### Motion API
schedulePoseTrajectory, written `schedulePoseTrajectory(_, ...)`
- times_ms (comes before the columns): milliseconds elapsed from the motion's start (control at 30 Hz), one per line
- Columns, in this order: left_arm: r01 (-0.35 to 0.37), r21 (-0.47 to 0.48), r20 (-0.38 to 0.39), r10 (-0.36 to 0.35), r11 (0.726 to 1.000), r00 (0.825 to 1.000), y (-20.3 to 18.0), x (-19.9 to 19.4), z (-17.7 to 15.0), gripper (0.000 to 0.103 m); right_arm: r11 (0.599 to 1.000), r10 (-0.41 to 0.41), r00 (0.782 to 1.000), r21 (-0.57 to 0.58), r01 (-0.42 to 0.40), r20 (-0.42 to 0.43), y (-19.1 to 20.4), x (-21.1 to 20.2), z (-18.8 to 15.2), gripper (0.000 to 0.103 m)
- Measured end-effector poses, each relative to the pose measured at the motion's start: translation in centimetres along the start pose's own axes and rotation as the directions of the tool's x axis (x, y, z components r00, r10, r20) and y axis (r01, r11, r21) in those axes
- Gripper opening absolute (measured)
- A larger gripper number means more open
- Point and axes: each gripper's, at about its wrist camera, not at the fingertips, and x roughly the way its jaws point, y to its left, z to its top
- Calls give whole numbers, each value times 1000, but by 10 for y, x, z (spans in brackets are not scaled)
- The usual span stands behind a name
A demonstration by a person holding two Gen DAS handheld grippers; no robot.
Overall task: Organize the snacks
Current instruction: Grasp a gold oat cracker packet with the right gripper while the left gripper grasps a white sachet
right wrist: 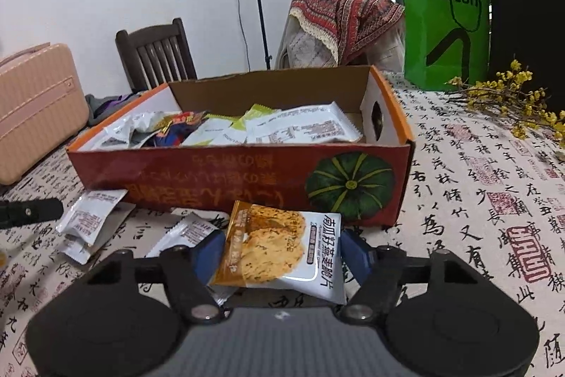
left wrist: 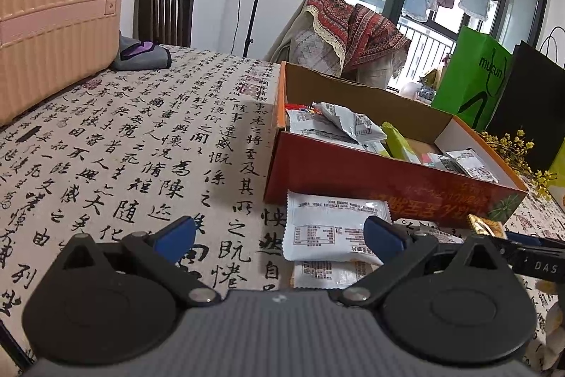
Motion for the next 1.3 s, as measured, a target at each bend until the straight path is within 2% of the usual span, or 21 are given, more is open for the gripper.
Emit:
schedulePoseTrajectory(200, 2, 52, -19, -1, 999, 1000, -14, -1, 4, 103, 1000, -9, 1000, 19, 8, 28, -4, -5, 1, 71)
schedulePoseTrajectory(600, 46, 143, -147, -25, 989, 989, -57, 29, 20, 103, 998, -14, 998, 68, 10, 67, -12, -11, 1, 71)
schedulePoseTrajectory(900, 28, 118, -209, -3, 993, 978, -52, 53, 17, 103, 997, -16, 997, 82, 10, 70, -14, -12, 1, 72)
schedulePoseTrajectory(1300, 36, 107, -206, -13, 994, 979, -50, 56, 12, 103, 997, -17, 998, 82, 12, 66, -14, -10, 1, 72)
